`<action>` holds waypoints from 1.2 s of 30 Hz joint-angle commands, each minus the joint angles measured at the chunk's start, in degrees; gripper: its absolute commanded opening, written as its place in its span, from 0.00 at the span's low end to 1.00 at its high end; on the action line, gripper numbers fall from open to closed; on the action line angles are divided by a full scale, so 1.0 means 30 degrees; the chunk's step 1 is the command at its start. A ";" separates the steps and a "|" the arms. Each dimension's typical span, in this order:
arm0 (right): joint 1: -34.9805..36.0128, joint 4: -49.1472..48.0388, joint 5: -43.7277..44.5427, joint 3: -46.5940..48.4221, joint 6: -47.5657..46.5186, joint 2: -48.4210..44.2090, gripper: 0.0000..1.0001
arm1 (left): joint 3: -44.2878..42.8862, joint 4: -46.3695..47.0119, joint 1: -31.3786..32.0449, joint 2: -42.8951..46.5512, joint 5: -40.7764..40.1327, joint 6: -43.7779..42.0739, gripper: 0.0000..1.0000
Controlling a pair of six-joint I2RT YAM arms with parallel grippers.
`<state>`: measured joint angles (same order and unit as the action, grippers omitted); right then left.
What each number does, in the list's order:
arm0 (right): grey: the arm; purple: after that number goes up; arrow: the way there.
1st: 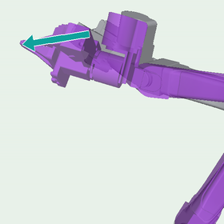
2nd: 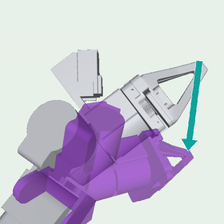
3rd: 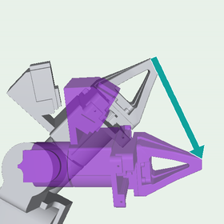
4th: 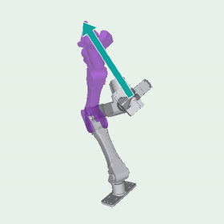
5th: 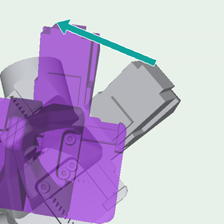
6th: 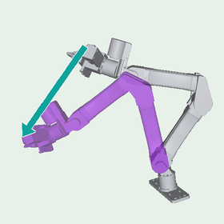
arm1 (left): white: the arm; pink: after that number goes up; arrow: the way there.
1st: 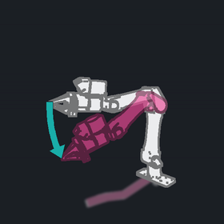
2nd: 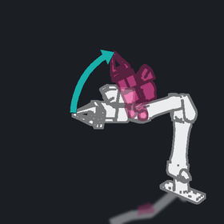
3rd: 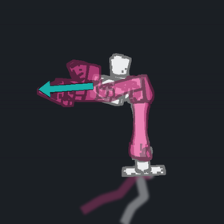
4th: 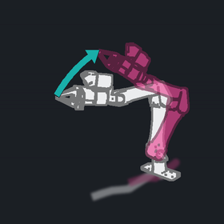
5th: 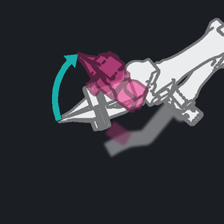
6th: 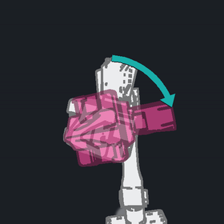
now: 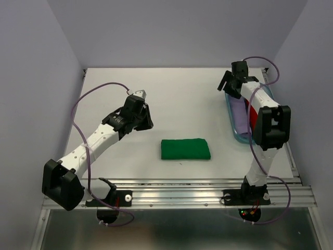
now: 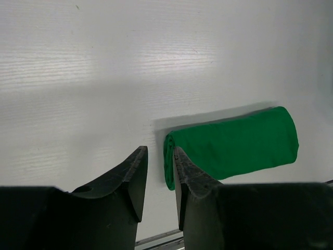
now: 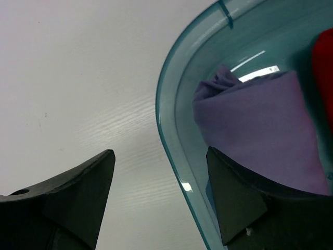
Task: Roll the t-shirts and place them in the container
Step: Move the bin to the center of the board.
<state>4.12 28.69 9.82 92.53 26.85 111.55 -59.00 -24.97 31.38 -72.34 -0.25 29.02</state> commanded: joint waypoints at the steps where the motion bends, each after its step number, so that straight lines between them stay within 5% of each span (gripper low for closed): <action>1: 0.0062 -0.0656 -0.1277 0.2287 -0.0688 0.1222 0.77 | 0.0624 0.0326 -0.0117 0.0966 -0.0033 -0.0033 0.37; 12: 0.1173 -0.0598 -0.6020 0.3317 -0.1362 0.2573 0.75 | 0.1474 0.0530 -0.0409 0.1261 -0.0180 0.0113 0.37; 24: 0.6620 -0.0158 -0.5706 0.2175 -0.2006 0.1550 0.75 | 0.2205 0.0795 -0.1843 0.1317 -0.0004 0.0641 0.38; 36: 0.7445 0.2183 -0.7607 -0.0196 -0.4027 -0.0911 0.76 | 0.2880 0.1350 -0.2753 0.1525 0.1635 0.0787 0.41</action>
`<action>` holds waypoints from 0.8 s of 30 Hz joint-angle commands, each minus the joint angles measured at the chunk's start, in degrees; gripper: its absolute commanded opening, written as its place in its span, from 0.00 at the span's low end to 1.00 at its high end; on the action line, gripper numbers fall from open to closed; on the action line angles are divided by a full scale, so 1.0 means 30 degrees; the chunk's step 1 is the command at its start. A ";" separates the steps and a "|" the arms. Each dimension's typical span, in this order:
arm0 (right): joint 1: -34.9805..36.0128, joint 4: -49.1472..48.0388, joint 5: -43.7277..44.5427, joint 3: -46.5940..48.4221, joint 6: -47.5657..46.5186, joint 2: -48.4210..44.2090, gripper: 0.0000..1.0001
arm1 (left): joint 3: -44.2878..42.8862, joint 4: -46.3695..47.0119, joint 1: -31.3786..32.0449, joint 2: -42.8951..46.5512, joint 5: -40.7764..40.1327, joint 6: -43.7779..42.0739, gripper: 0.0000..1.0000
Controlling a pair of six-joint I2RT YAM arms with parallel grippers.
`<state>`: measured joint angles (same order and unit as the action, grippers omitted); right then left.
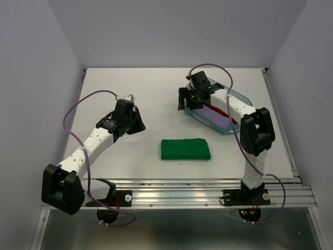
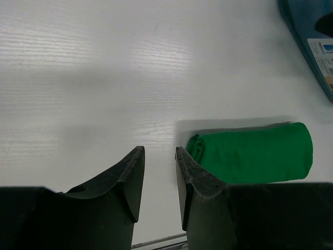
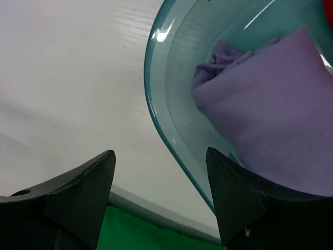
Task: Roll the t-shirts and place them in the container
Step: Move the bin to the center of the board.
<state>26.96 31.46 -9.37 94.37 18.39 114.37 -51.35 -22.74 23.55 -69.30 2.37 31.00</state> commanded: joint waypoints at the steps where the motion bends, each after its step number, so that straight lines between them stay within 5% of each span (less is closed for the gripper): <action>1: -0.0168 0.1695 -0.1388 -0.1362 -0.1354 -0.1998 0.76 | 0.0389 0.0724 -0.0145 0.0424 0.1110 0.0153 0.46; 11: -0.0168 0.1758 -0.1156 -0.3653 -0.1707 -0.5131 0.77 | 0.0448 0.1399 -0.0175 0.0013 0.2168 0.0388 0.53; 15: -0.0168 0.1730 0.0539 -0.4178 -0.0655 -0.6800 0.79 | 0.0914 0.1807 -0.0175 0.0130 0.2635 0.0679 0.63; 24: -0.0168 0.1319 0.3707 -1.1058 0.3119 -1.3529 0.84 | 0.3228 0.4118 0.0001 0.0598 0.4540 0.2788 0.69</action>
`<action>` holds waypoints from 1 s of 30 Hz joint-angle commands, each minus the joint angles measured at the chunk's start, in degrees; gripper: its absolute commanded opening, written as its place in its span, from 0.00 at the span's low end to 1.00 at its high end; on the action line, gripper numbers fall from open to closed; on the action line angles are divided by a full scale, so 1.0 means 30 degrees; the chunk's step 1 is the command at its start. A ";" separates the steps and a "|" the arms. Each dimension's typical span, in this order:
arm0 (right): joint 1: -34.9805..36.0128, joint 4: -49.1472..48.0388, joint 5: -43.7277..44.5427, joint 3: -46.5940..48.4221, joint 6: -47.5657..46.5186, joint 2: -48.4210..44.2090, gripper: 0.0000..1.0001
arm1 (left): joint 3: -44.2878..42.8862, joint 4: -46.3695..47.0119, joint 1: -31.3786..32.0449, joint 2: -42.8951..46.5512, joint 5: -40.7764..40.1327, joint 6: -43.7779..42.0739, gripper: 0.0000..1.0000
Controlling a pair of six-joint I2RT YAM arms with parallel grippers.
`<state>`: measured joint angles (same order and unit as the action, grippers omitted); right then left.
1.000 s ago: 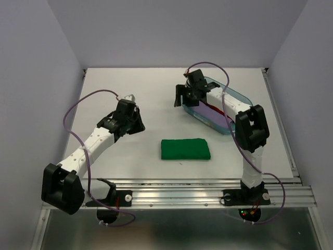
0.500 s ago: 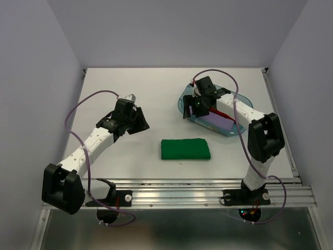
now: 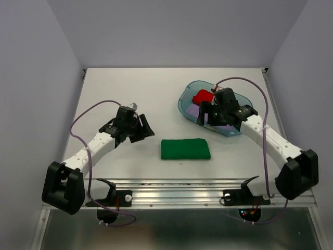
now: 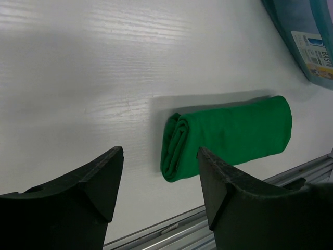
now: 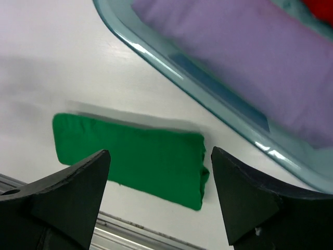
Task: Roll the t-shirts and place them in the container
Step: Move the bin to the center of the board.
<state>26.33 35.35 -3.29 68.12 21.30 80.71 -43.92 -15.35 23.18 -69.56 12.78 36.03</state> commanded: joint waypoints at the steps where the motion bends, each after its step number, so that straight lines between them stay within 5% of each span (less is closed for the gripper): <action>1: 0.0043 -0.0036 0.1624 -0.3011 0.2506 -0.2989 0.84 | 0.1276 0.1980 0.0183 0.0716 0.1306 0.1347 0.71; 11: 0.0043 -0.2782 -0.0367 -0.9724 0.6434 -0.6659 0.87 | 0.2335 0.3858 0.1619 -0.0660 0.1572 0.2755 0.74; 20: 0.0043 -0.5279 -0.1132 -1.1103 0.5997 -0.4289 0.56 | 0.2863 0.3480 0.1649 -0.0895 0.1075 0.2580 0.71; 30: 0.1769 -0.7301 -0.2185 -1.1631 0.7372 -0.3232 0.44 | 0.4062 0.4034 0.1619 -0.0778 0.2888 0.2140 0.82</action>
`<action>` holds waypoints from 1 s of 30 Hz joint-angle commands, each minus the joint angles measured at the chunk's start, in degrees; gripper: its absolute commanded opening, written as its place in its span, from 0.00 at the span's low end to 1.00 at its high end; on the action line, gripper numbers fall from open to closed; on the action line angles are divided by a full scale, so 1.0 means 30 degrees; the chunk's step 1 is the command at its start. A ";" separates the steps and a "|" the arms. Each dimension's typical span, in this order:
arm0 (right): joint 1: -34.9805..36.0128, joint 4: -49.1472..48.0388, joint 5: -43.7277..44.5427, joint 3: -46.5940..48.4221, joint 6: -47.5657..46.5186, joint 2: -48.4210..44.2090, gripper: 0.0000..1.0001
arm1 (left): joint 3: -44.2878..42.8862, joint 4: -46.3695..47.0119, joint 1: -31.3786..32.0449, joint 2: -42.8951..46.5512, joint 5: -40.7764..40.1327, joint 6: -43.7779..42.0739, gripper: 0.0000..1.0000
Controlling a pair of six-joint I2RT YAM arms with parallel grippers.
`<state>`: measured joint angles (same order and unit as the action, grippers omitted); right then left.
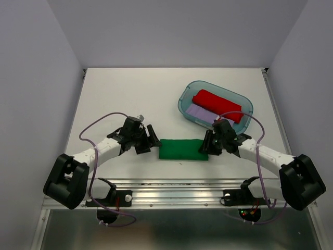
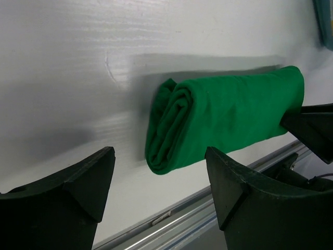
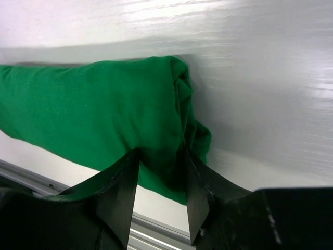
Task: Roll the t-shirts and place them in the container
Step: Move the bin to the center of the board, then pick up the T-shirt from the center of the board.
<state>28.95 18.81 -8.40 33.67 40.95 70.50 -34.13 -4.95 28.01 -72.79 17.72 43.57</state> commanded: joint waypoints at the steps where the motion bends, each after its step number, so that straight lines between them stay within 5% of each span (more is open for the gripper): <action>1: 0.1071 -0.1874 -0.0422 -0.0149 0.0881 0.0346 0.44 | 0.0916 0.0566 0.0038 0.0242 0.1359 -0.0403 0.82; 21: 0.1424 -0.1641 0.0340 -0.0003 0.0676 0.0377 0.46 | 0.1621 0.4460 0.0068 -0.3361 0.3205 -0.0286 0.67; 26: 0.1424 -0.1728 0.0340 -0.0120 0.0735 0.0465 0.46 | 0.1591 0.5048 0.0244 -0.3596 0.4112 0.0065 0.47; 30: 0.1424 -0.1729 0.0340 -0.0149 0.0793 0.0436 0.46 | 0.1621 0.4990 0.0215 -0.3158 0.4290 0.0329 0.20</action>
<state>32.75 15.79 -8.23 33.65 43.31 72.40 -30.28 8.78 28.18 -83.29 28.58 44.18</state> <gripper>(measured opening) 0.459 0.272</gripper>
